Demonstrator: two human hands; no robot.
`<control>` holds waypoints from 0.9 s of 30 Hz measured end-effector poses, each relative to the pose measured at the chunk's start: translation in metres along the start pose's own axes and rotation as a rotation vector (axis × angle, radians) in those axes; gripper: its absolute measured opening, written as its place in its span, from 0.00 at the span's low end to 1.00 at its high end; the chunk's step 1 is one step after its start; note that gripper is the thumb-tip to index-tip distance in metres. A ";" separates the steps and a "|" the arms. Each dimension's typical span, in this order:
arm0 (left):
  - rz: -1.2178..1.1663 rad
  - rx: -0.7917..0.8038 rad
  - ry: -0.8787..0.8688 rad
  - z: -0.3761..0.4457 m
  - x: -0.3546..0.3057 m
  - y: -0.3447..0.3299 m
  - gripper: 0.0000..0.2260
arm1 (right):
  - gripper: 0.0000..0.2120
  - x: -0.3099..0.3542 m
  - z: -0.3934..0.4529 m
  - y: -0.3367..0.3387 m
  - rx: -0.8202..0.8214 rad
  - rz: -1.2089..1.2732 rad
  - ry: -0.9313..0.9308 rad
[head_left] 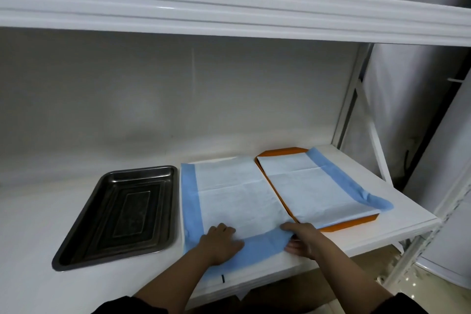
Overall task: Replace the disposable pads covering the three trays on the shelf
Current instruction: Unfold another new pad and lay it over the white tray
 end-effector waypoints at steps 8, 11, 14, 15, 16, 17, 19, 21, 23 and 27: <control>-0.127 -0.032 -0.101 0.001 -0.012 0.006 0.29 | 0.07 0.005 0.002 -0.007 0.077 0.264 0.027; -0.123 -0.089 -0.138 -0.001 -0.018 0.011 0.28 | 0.04 0.009 -0.001 -0.013 0.164 0.383 0.029; -0.109 -0.128 -0.154 0.000 -0.021 0.014 0.27 | 0.06 0.010 0.001 -0.016 0.191 0.431 0.042; -0.105 -0.126 -0.151 0.001 -0.020 0.013 0.27 | 0.07 0.011 0.002 -0.016 0.187 0.442 0.047; -0.104 -0.118 -0.144 0.003 -0.019 0.012 0.28 | 0.08 0.012 0.003 -0.017 0.183 0.456 0.051; -0.101 -0.113 -0.133 0.004 -0.018 0.010 0.28 | 0.08 0.012 0.004 -0.018 0.182 0.471 0.054; -0.068 -0.135 -0.123 0.008 -0.015 0.010 0.27 | 0.07 0.014 0.004 -0.020 0.198 0.509 0.070; -0.042 -0.175 -0.124 0.010 -0.013 0.011 0.24 | 0.06 0.018 0.002 -0.021 0.205 0.534 0.093; -0.039 -0.236 -0.121 0.013 -0.011 0.012 0.21 | 0.06 0.021 0.001 -0.019 0.184 0.474 0.145; 0.006 -0.345 -0.097 0.018 -0.009 0.017 0.14 | 0.13 0.026 0.007 -0.005 0.033 0.241 0.306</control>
Point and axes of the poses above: each hand's wrist, its own z-axis towards the middle knuckle, its own y-axis out of the back of the hand, x = y × z, the point moved 4 cm from there along z, towards the middle knuckle, and after that the axes turned 1 degree about -x, right-handed, at the moved point
